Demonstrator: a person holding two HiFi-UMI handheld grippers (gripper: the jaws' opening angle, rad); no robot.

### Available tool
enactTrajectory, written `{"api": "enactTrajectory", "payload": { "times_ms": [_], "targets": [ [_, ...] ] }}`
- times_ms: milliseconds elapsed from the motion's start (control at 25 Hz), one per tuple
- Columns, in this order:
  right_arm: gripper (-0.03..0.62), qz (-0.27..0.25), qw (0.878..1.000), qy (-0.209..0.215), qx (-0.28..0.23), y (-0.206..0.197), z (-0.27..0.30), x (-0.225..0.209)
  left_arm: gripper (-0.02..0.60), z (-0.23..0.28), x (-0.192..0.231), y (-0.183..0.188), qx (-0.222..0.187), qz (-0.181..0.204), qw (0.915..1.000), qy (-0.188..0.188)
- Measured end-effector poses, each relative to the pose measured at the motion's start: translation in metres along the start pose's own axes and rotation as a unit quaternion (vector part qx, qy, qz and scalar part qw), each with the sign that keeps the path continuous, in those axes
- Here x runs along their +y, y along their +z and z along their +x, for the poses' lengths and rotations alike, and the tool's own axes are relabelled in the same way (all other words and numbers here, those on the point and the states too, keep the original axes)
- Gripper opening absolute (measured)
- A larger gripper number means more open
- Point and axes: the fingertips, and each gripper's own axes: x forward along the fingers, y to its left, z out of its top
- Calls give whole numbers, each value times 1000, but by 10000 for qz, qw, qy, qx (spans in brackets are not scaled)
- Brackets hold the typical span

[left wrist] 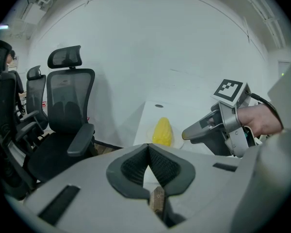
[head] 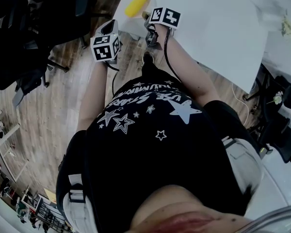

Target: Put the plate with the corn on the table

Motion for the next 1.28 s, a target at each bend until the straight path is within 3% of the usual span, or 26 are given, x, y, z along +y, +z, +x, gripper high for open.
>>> {"api": "enactTrajectory", "payload": {
  "times_ms": [160, 680, 1120, 1280],
  "targets": [
    [215, -175, 9997, 63, -136, -5, -14, 6, 5, -15, -5, -2, -99, -19, 9999, -38],
    [89, -830, 9933, 15, -801, -37, -79, 24, 5, -86, -30, -14, -493, 39, 9986, -188],
    [20, -1181, 9857, -169, -1188, -111, -140, 33, 5, -163, -55, -55, -615, 45, 9973, -402],
    [9, -1078, 9851, -253, -1316, -144, -167, 22, 5, -191, -73, -80, -552, 81, 9965, -616]
  ]
}}
